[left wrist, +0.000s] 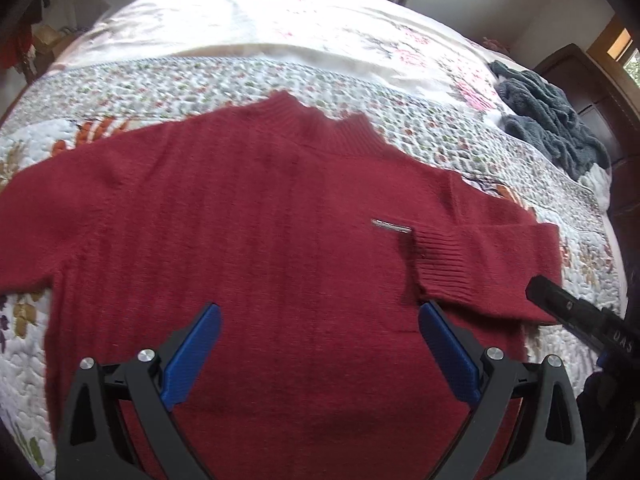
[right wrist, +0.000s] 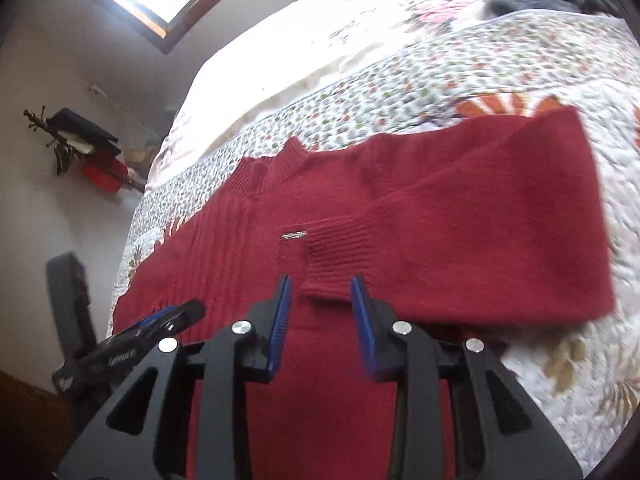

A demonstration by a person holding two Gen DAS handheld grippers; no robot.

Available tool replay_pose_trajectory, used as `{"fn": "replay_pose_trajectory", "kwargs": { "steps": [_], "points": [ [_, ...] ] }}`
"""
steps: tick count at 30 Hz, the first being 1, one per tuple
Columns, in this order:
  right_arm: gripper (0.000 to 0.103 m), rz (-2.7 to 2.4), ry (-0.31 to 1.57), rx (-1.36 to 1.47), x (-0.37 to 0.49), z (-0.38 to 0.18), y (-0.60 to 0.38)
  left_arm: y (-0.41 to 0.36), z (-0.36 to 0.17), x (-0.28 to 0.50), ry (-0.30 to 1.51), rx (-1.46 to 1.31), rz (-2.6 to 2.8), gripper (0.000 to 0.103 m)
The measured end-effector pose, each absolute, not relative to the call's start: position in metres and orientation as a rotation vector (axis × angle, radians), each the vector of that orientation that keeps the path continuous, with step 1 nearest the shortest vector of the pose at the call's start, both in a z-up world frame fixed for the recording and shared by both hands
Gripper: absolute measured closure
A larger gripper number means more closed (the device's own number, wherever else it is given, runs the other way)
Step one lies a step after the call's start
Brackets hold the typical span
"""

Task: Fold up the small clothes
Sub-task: 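Fold the held sleeve across the sweater body with the right gripper, then lay the sleeve cuff on the sweater and open the right gripper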

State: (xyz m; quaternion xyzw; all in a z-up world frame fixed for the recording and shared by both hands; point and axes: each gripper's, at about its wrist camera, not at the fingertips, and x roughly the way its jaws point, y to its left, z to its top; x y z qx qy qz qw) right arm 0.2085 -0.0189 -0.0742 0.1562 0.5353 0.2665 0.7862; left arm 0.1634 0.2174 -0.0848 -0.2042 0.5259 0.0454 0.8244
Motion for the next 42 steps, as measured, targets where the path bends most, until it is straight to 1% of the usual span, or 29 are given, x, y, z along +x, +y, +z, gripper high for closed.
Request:
{"fn": "replay_pose_trajectory", "kwargs": {
  "steps": [4,5,9,12,13,14,15,16,17,18,20,23,26,31,33,37,42],
  "points": [
    [0.072,0.520,1.140,0.397,0.186,-0.077,-0.062,0.189,-0.106,0.192,1.203,-0.533,-0.015,0.005],
    [0.072,0.505,1.138,0.403,0.182,-0.078,-0.070,0.181,-0.113,0.200,1.226,-0.553,-0.042,0.007],
    [0.072,0.449,1.118,0.407,0.164,-0.082,-0.095,0.161,-0.134,0.220,1.267,-0.645,-0.116,0.010],
    [0.072,0.425,1.105,0.394,0.157,-0.082,-0.102,0.158,-0.146,0.229,1.266,-0.715,-0.134,0.019],
    [0.072,0.414,1.100,0.384,0.155,-0.082,-0.105,0.157,-0.148,0.230,1.264,-0.722,-0.128,0.025],
    [0.072,0.405,1.095,0.381,0.153,-0.081,-0.107,0.157,-0.149,0.231,1.262,-0.722,-0.121,0.036],
    [0.072,0.396,1.090,0.384,0.151,-0.080,-0.111,0.156,-0.148,0.232,1.261,-0.712,-0.114,0.045],
    [0.072,0.391,1.086,0.390,0.150,-0.081,-0.115,0.156,-0.147,0.233,1.256,-0.706,-0.109,0.066],
    [0.072,0.387,1.084,0.397,0.150,-0.081,-0.118,0.157,-0.146,0.233,1.253,-0.703,-0.097,0.078],
    [0.072,0.381,1.081,0.406,0.150,-0.081,-0.120,0.160,-0.145,0.232,1.249,-0.704,-0.081,0.081],
    [0.072,0.372,1.080,0.418,0.151,-0.082,-0.125,0.164,-0.140,0.230,1.213,-0.717,-0.073,0.091],
    [0.072,0.359,1.085,0.423,0.153,-0.084,-0.126,0.171,-0.127,0.224,1.145,-0.725,-0.081,0.096],
    [0.072,0.343,1.086,0.404,0.156,-0.084,-0.125,0.183,-0.106,0.214,1.069,-0.711,-0.082,0.097],
    [0.072,0.325,1.090,0.407,0.165,-0.083,-0.124,0.222,-0.087,0.199,1.000,-0.704,-0.023,0.097],
    [0.070,0.321,1.098,0.412,0.170,-0.083,-0.123,0.241,-0.081,0.193,0.978,-0.689,0.012,0.097],
    [0.070,0.316,1.116,0.406,0.183,-0.088,-0.114,0.278,-0.069,0.181,0.936,-0.630,0.079,0.097],
    [0.070,0.312,1.156,0.396,0.204,-0.100,-0.093,0.318,-0.070,0.172,0.918,-0.632,0.150,0.097]
  ]
}}
